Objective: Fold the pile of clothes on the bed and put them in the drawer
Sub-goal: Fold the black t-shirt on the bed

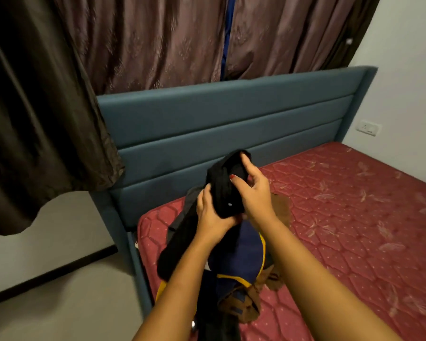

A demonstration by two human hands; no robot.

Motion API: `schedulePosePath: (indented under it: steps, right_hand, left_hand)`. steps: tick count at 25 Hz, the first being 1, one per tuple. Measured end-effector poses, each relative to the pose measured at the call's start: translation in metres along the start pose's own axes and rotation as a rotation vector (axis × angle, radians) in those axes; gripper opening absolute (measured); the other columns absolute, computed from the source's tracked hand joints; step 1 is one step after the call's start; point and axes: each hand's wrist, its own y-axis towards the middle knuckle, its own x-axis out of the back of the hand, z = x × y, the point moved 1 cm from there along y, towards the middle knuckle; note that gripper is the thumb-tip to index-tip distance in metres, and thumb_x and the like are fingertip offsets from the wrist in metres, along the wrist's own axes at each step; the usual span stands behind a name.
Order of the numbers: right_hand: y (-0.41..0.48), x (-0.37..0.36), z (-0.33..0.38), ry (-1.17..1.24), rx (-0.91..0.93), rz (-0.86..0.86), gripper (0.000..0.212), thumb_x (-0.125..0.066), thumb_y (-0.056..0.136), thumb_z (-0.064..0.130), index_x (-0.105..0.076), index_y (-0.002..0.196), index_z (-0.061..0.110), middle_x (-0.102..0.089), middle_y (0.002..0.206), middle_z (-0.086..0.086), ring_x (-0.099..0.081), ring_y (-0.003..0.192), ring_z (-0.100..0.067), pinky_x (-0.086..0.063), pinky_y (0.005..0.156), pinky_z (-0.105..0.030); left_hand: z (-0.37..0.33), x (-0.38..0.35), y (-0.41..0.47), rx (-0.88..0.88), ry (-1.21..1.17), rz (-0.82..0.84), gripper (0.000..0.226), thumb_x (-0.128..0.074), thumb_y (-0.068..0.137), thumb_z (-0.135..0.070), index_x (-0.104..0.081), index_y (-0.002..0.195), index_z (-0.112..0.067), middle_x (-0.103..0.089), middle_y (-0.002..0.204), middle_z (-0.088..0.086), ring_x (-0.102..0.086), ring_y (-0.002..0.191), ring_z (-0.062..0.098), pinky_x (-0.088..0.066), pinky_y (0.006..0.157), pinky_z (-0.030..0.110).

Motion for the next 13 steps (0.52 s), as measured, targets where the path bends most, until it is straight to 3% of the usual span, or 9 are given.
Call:
schedulePosePath:
  steps: [2,4,6,8,10,13]
  right_hand:
    - [0.002,0.012,0.028,0.009,-0.061,0.066,0.084,-0.062,0.085,-0.002,-0.019,0.152,0.024,-0.053,0.123,0.007,-0.057,0.109,-0.014,-0.049,0.094,-0.029]
    - [-0.003,0.023,0.047,0.042,-0.13,0.087,0.092,-0.056,0.087,-0.01,-0.003,0.153,0.027,-0.05,0.125,0.002,-0.059,0.093,-0.027,-0.054,0.075,-0.037]
    - [-0.009,0.037,0.059,0.156,-0.256,0.124,0.084,-0.047,0.091,-0.01,-0.01,0.153,0.032,-0.046,0.129,0.001,-0.056,0.098,-0.025,-0.05,0.063,-0.03]
    - [-0.012,0.05,0.067,0.248,-0.395,0.187,0.074,-0.034,0.089,-0.006,-0.027,0.149,0.037,-0.045,0.134,0.003,-0.054,0.109,-0.02,-0.048,0.074,-0.033]
    - [-0.018,0.059,0.071,0.261,-0.442,0.226,0.071,-0.029,0.088,-0.005,-0.037,0.144,0.037,-0.049,0.136,0.003,-0.057,0.101,-0.017,-0.046,0.078,-0.033]
    - [-0.038,0.054,0.092,0.019,-0.49,0.34,0.045,-0.036,0.1,-0.001,-0.044,0.136,0.023,-0.061,0.102,-0.001,-0.055,0.082,-0.014,-0.045,0.061,-0.016]
  left_hand:
    - [-0.037,0.002,0.0,-0.115,-0.001,-0.011,0.062,-0.076,0.072,-0.017,-0.053,0.13,-0.012,-0.057,0.124,0.009,-0.055,0.116,0.023,-0.043,0.088,0.026]
    - [-0.065,0.009,0.0,-0.126,0.067,0.024,0.041,-0.063,0.083,-0.006,-0.06,0.123,-0.012,-0.066,0.115,0.012,-0.061,0.109,0.027,-0.044,0.079,0.027]
    - [-0.079,0.016,-0.001,-0.097,0.096,0.063,0.035,-0.058,0.089,-0.008,-0.06,0.124,-0.012,-0.067,0.115,0.012,-0.061,0.109,0.028,-0.049,0.085,0.033]
    - [-0.096,0.028,-0.01,-0.072,-0.045,0.165,0.026,-0.054,0.094,-0.007,-0.062,0.119,-0.009,-0.069,0.104,0.006,-0.064,0.099,0.023,-0.051,0.083,0.028]
    - [-0.119,0.045,-0.024,0.052,-0.298,0.369,0.02,-0.051,0.094,-0.002,-0.062,0.107,-0.012,-0.071,0.085,-0.002,-0.066,0.08,0.014,-0.053,0.069,0.019]
    - [-0.147,0.084,-0.046,0.196,-0.365,0.685,0.024,-0.066,0.074,0.001,-0.072,0.093,-0.013,-0.073,0.075,0.002,-0.069,0.066,0.015,-0.056,0.062,0.024]
